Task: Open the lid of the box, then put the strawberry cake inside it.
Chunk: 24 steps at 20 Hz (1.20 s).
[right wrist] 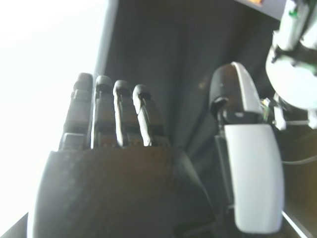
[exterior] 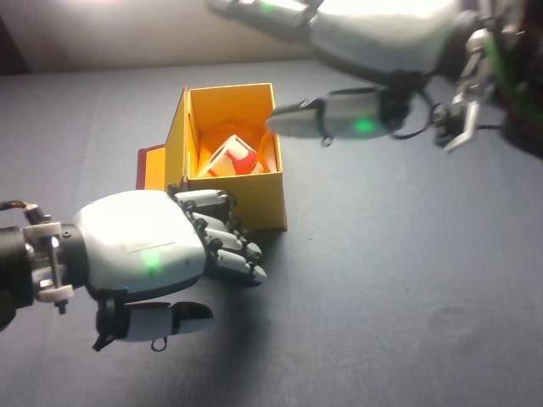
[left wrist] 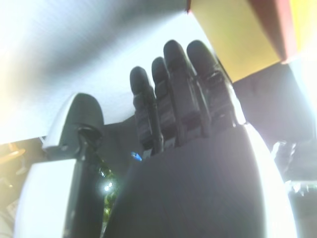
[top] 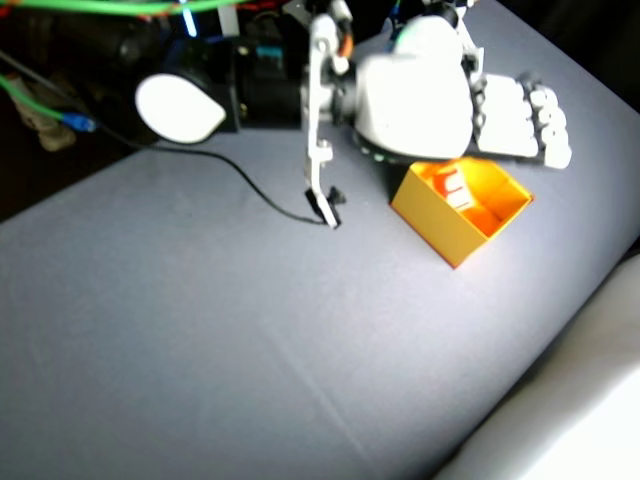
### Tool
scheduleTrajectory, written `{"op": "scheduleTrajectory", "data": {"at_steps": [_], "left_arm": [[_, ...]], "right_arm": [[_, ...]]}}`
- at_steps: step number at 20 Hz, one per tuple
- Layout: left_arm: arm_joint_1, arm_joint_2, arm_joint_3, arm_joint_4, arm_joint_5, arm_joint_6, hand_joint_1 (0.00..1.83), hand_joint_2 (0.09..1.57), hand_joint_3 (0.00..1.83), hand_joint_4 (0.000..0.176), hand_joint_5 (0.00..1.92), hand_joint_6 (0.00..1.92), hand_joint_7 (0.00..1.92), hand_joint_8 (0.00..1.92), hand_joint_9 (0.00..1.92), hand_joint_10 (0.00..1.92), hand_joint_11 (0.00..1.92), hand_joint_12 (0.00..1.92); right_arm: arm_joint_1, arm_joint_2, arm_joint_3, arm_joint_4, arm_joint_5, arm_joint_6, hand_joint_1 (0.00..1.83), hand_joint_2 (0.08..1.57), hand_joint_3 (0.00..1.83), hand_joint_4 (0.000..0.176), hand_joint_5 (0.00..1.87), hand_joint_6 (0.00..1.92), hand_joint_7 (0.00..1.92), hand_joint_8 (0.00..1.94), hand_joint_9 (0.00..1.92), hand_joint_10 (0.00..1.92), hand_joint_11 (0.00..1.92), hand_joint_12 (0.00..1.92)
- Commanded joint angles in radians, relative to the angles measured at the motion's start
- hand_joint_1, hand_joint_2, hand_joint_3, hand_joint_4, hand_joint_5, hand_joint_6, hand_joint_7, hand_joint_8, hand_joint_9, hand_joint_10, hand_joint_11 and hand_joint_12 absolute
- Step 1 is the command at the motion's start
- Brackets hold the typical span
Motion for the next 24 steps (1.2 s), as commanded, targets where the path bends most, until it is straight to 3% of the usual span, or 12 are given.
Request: {"op": "scheduleTrajectory", "data": {"at_steps": [1, 4, 6, 8, 9, 10, 11, 14, 16, 18, 22, 24], "left_arm": [[0.0, 0.007, -0.007, -0.034, -0.105, 0.012, 0.5, 1.45, 0.01, 0.0, 0.48, 0.0, 0.39, 0.0, 0.42, 0.07, 0.0, 1.19], [0.026, 0.033, -0.025, -0.092, -0.142, 0.051, 0.56, 1.42, 0.0, 0.0, 0.5, 0.01, 0.43, 0.01, 0.45, 0.06, 0.0, 1.24], [0.039, 0.053, -0.039, -0.119, -0.173, 0.069, 0.5, 1.45, 0.01, 0.0, 0.49, 0.0, 0.44, 0.01, 0.45, 0.05, 0.0, 1.24], [0.053, 0.078, -0.055, -0.152, -0.211, 0.09, 0.49, 1.47, 0.01, 0.0, 0.45, 0.0, 0.41, 0.0, 0.45, 0.04, 0.0, 1.28], [0.069, 0.101, -0.068, -0.188, -0.254, 0.111, 0.51, 1.46, 0.0, 0.0, 0.4, 0.0, 0.38, 0.0, 0.42, 0.03, 0.0, 1.25], [0.079, 0.114, -0.076, -0.211, -0.28, 0.122, 0.53, 1.45, 0.0, 0.0, 0.4, 0.01, 0.4, 0.01, 0.44, 0.04, 0.0, 1.35], [0.093, 0.128, -0.084, -0.234, -0.315, 0.134, 0.49, 1.46, 0.0, 0.0, 0.38, 0.0, 0.39, 0.01, 0.43, 0.04, 0.0, 1.38], [0.124, 0.167, -0.101, -0.314, -0.422, 0.174, 0.6, 1.41, 0.0, 0.0, 0.41, 0.02, 0.46, 0.03, 0.49, 0.09, 0.0, 1.5], [0.143, 0.189, -0.116, -0.382, -0.479, 0.233, 0.41, 1.45, 0.01, 0.0, 0.35, 0.01, 0.41, 0.01, 0.46, 0.08, 0.0, 1.42], [0.165, 0.198, -0.117, -0.459, -0.542, 0.269, 0.42, 1.42, 0.0, 0.0, 0.3, 0.0, 0.35, 0.0, 0.37, 0.05, 0.0, 1.45], [0.18, 0.2, -0.118, -0.562, -0.636, 0.331, 0.22, 1.44, 0.0, 0.0, 0.02, 0.0, 0.02, 0.0, 0.03, 0.0, 0.0, 0.22], [0.201, 0.2, -0.118, -0.611, -0.687, 0.345, 0.2, 1.41, 0.0, 0.034, 0.0, 0.0, 0.0, 0.0, 0.0, 0.0, 0.0, 0.01]], "right_arm": [[-0.005, 0.029, -0.01, 0.025, 0.141, 0.004, 0.45, 1.18, 0.0, 0.047, 0.0, 0.0, 0.0, 0.0, 0.0, 0.0, 0.0, 0.56], [-0.065, 0.118, -0.064, 0.025, 0.208, 0.017, 0.47, 1.22, 0.0, 0.016, 0.0, 0.0, 0.0, 0.0, 0.0, 0.0, 0.0, 1.85], [-0.114, 0.17, -0.093, 0.029, 0.252, 0.02, 0.39, 1.25, 0.01, 0.0, 0.0, 0.0, 0.0, 0.0, 0.0, 0.0, 0.0, 1.91], [-0.176, 0.231, -0.13, 0.063, 0.305, 0.02, 0.39, 1.27, 0.0, 0.035, 0.0, 0.0, 0.0, 0.0, 0.0, 0.0, 0.0, 1.52], [-0.232, 0.273, -0.156, 0.092, 0.353, 0.02, 0.36, 1.27, 0.01, 0.028, 0.0, 0.0, 0.0, 0.0, 0.0, 0.0, 0.0, 0.92], [-0.263, 0.293, -0.169, 0.111, 0.378, 0.02, 0.31, 1.24, 0.0, 0.08, 0.0, 0.0, 0.0, 0.0, 0.0, 0.0, 0.0, 0.24], [-0.303, 0.317, -0.187, 0.135, 0.41, 0.02, 0.32, 1.25, 0.0, 0.079, 0.0, 0.0, 0.0, 0.0, 0.0, 0.0, 0.0, 0.05], [-0.451, 0.393, -0.245, 0.225, 0.535, 0.019, 0.35, 1.29, 0.02, 0.093, 0.0, 0.0, 0.0, 0.0, 0.0, 0.0, 0.0, 0.0], [-0.537, 0.42, -0.274, 0.286, 0.621, 0.009, 0.31, 1.26, 0.0, 0.0, 0.0, 0.0, 0.0, 0.0, 0.0, 0.0, 0.0, 0.0], [-0.63, 0.449, -0.309, 0.353, 0.716, -0.011, 0.36, 1.28, 0.01, 0.0, 0.0, 0.0, 0.0, 0.0, 0.0, 0.0, 0.0, 0.0], [-0.751, 0.487, -0.358, 0.444, 0.875, -0.041, 0.48, 1.29, 0.01, 0.0, 0.0, 0.0, 0.0, 0.0, 0.0, 0.0, 0.0, 0.0], [-0.801, 0.505, -0.378, 0.482, 0.943, -0.057, 0.42, 1.29, 0.0, 0.025, 0.0, 0.0, 0.0, 0.0, 0.0, 0.0, 0.0, 0.0]]}}
